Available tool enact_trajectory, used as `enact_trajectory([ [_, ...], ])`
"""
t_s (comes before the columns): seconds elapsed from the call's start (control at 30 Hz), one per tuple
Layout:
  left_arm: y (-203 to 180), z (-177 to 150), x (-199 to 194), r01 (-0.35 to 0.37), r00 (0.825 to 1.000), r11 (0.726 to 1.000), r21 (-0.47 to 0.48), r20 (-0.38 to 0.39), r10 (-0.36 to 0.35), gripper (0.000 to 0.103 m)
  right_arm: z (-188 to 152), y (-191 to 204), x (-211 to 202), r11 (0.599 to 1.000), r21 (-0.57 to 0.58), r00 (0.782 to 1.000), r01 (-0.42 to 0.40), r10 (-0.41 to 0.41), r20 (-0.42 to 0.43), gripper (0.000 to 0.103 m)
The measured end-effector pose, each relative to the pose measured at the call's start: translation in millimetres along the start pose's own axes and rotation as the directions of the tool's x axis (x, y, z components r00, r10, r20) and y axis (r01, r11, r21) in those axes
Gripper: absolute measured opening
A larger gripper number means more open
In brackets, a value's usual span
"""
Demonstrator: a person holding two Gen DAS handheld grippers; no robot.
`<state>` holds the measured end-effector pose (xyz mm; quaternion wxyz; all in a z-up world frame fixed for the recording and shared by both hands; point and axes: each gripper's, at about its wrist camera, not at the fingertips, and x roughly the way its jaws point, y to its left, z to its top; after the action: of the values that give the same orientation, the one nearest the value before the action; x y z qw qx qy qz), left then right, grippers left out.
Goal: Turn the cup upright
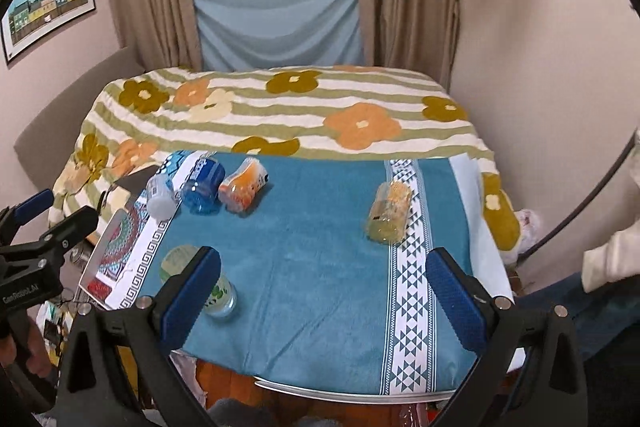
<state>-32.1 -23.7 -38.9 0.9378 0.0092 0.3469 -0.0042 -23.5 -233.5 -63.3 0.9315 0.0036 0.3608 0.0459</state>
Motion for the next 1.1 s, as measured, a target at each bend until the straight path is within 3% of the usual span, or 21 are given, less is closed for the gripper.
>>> enact_trajectory([
  [0.37,7,-4,-2,-0.017,1.000,1.000,0.013,-0.009,0.017,0.103,2,9,-8,0.995,0.049,0.996,0.083,-0.083,0.014,0.102],
  [1.1,12,1,0,-0.002,1.000,1.000,0.020,0.009,0.001,0.103,11,17,-6,0.993,0.052,0.994,0.108,-0.109,0.027,0.102],
])
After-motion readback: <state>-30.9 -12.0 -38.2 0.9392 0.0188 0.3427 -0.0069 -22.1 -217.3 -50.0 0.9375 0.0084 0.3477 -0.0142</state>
